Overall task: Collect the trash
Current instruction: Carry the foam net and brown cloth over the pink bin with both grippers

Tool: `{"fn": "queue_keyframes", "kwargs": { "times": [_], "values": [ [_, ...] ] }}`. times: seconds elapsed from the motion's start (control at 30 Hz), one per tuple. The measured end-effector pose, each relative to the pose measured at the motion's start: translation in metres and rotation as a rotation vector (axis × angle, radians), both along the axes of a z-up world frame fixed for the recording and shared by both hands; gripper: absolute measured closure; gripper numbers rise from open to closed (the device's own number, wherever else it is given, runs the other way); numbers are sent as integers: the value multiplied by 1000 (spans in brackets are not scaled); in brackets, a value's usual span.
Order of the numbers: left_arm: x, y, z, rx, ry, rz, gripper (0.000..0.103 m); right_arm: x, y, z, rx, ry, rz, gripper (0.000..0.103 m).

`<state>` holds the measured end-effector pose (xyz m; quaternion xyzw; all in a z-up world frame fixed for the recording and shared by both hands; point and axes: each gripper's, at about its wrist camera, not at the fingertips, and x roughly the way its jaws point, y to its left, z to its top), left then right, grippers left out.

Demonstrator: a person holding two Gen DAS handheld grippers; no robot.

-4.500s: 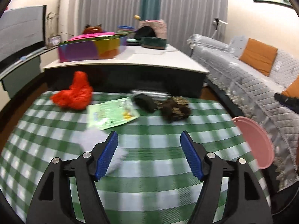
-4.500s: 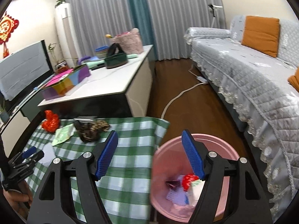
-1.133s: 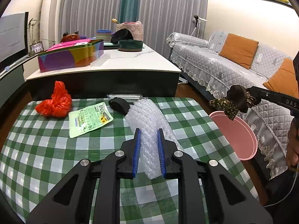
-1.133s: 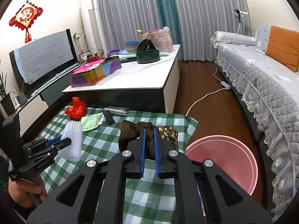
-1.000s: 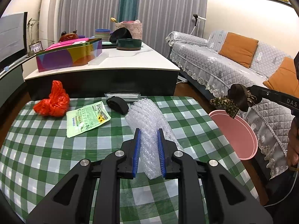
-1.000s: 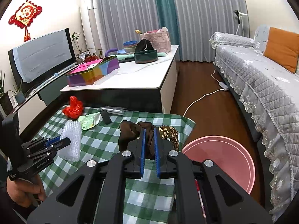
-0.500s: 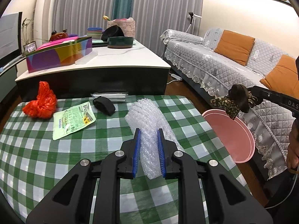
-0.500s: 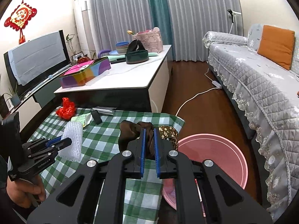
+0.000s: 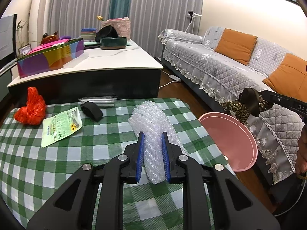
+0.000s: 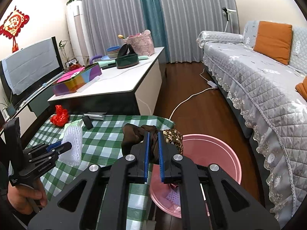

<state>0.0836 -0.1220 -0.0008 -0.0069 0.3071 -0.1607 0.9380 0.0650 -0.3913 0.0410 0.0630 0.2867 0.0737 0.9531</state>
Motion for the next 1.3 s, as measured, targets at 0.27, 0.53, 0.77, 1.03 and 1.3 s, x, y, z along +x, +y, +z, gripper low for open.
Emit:
{"fn": "queue_keyframes", "kwargs": {
  "times": [0.27,0.53,0.77,1.03,1.3],
  "values": [
    [1,-16,0,15,-1,-22,85,-5,-19,1,11,-6,-31,94],
    [4,-33,1,12,15,-46,85,-8,-40,2,21,-15,-69,94],
    [11,-59,9,10,9,-89,85,-7,-55,1,32,-16,-102,94],
    [18,-100,9,14,6,-153,85,2,-66,-6,32,4,-142,94],
    [33,-133,3,23,14,-205,85,15,-79,-16,32,27,-180,94]
  ]
}}
